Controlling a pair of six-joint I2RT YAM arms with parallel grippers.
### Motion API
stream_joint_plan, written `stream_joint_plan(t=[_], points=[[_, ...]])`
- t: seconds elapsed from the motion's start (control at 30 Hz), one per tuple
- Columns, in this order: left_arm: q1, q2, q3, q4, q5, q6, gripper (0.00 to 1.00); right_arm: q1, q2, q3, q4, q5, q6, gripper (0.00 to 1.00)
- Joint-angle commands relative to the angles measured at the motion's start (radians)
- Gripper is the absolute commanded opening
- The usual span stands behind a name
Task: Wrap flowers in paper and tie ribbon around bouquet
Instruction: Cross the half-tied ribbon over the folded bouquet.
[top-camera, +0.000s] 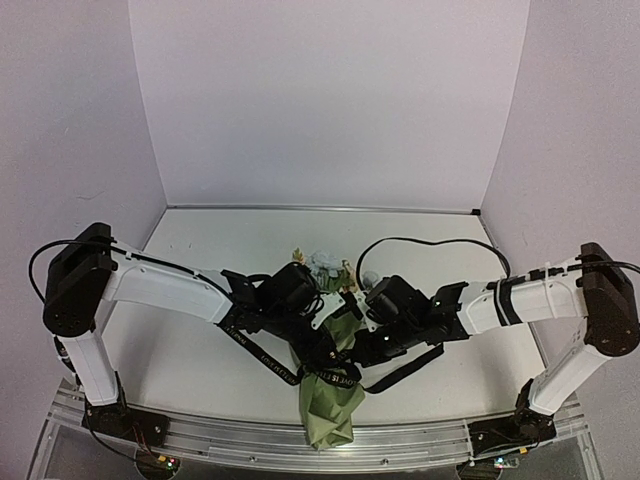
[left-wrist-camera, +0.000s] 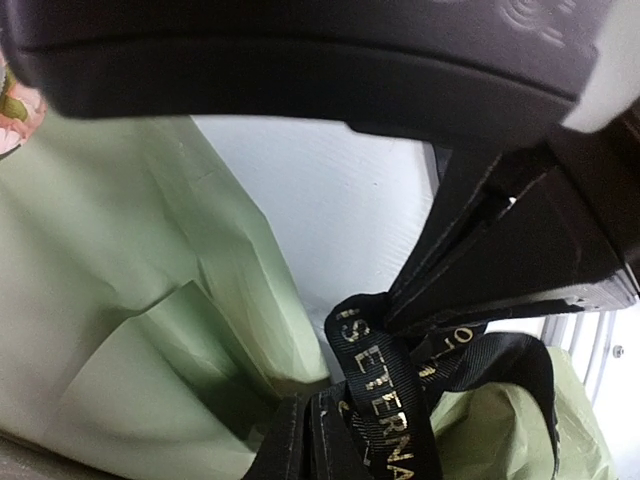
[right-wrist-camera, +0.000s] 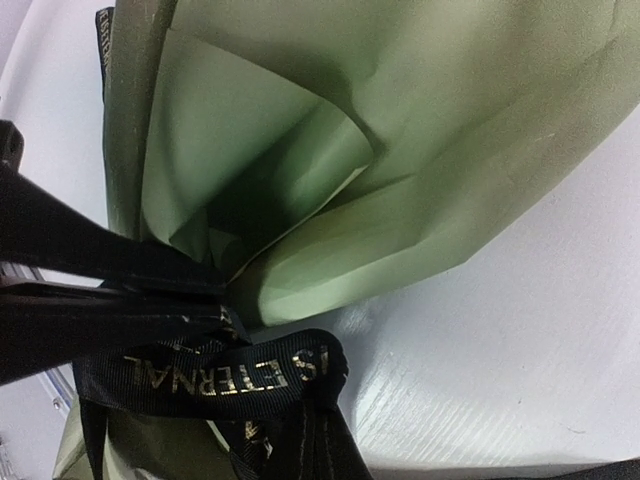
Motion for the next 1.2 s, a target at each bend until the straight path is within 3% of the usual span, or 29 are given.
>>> stream_joint_plan(t=[0.0,0.37,1.17], points=[[-0.002,-0.017,0.018,-0.01,0.037,0.011,0.01,0.003,-0.027,-0.003,0.023,0.014,-0.009,0.0],[-0.002,-0.128,-0.061,0.106,0.001,-0.018,0.0,0.003,-0.028,-0.006,0.025,0.016,-0.012,0.0],[0.015,-0.282,-0.237,0.199,-0.16,-0.14,0.0,-0.007,-0.025,0.007,0.023,0.04,-0.025,0.0]])
